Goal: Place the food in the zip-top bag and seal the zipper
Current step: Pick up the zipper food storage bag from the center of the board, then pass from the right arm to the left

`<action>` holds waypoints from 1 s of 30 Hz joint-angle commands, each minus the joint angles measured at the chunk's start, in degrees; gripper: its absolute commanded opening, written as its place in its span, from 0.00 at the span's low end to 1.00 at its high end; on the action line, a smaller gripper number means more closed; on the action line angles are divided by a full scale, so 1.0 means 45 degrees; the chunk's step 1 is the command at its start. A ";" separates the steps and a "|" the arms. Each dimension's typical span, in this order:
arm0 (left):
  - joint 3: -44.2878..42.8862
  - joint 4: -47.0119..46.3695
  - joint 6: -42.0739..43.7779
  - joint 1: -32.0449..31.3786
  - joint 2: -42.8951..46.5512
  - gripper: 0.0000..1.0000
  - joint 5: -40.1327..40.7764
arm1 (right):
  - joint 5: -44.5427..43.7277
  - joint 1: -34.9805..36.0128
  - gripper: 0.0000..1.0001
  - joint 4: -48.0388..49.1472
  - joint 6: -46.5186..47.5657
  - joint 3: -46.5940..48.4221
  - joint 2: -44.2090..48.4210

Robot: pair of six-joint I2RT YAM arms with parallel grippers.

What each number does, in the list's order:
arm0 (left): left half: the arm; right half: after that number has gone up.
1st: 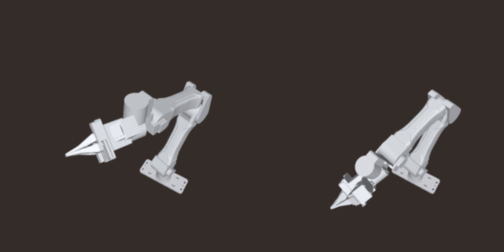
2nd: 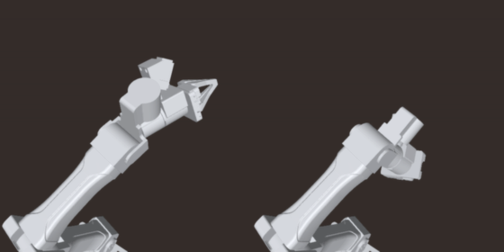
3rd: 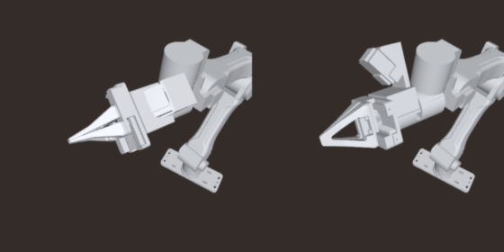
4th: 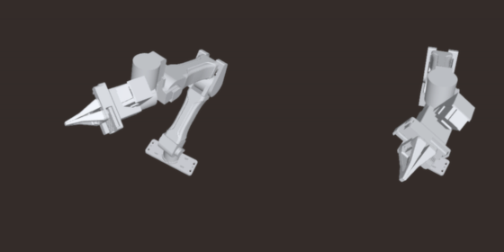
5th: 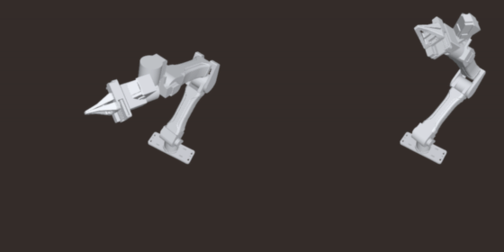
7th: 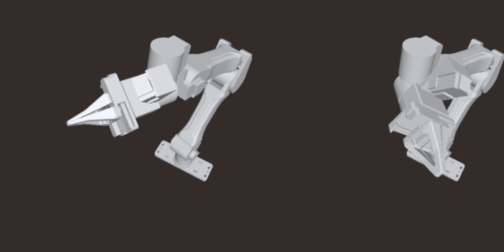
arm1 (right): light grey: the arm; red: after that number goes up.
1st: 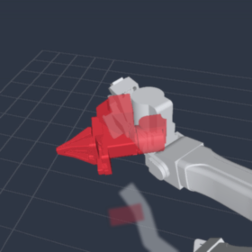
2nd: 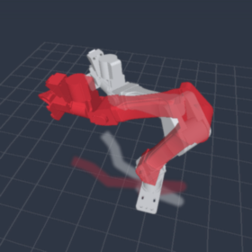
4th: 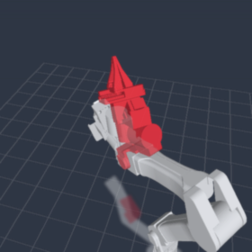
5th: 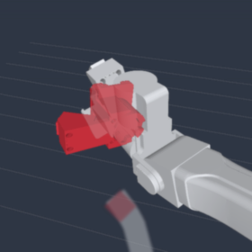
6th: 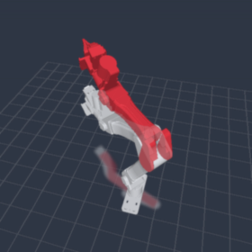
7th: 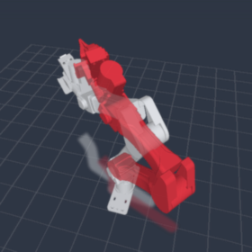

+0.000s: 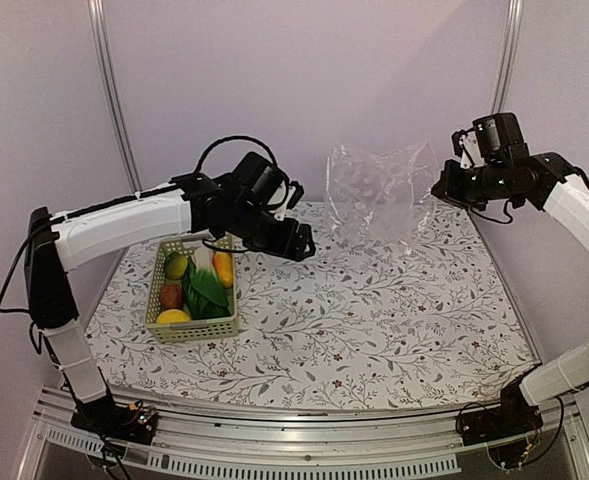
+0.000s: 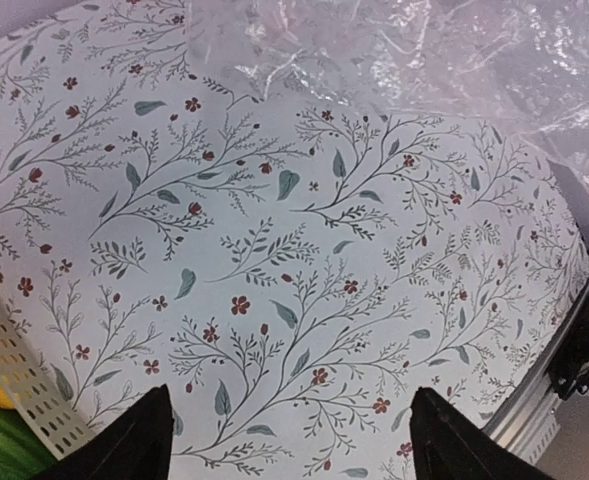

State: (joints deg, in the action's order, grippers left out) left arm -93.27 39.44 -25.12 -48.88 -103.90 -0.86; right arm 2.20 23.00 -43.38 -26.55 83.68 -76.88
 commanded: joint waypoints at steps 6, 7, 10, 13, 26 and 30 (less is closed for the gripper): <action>-0.0450 -0.3643 -0.0910 -0.1047 0.0699 0.80 -0.0615 | -0.1508 0.2005 0.00 -0.1790 0.0429 -0.0231 -0.1802; -0.0511 -0.3747 -0.1222 -0.1053 0.0573 0.80 -0.0563 | -0.1402 0.2267 0.00 -0.1599 0.0325 -0.0194 -0.2068; -0.1050 -0.3803 -0.1927 -0.1066 -0.0133 0.81 -0.0872 | -0.1081 0.2827 0.00 -0.1264 0.0091 0.0233 -0.2667; -0.1704 -0.3349 -0.2159 -0.1237 -0.0753 0.80 -0.0564 | -0.0856 0.3257 0.00 -0.1142 -0.0091 0.0872 -0.3076; -0.3808 -0.1149 -0.2889 -0.1739 -0.2197 0.72 0.1426 | 0.0452 0.3862 0.00 -0.0741 -0.0538 0.2100 -0.3485; -0.4860 0.0245 -0.3359 -0.1756 -0.2787 0.53 0.2151 | 0.0411 0.4049 0.00 -0.0844 -0.0590 0.2420 -0.3457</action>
State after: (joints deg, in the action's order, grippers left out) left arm -111.09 32.80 -38.09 -55.86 -113.78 4.36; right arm 2.74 40.18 -47.97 -28.12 92.09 -92.66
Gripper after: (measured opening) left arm 0.624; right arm 0.005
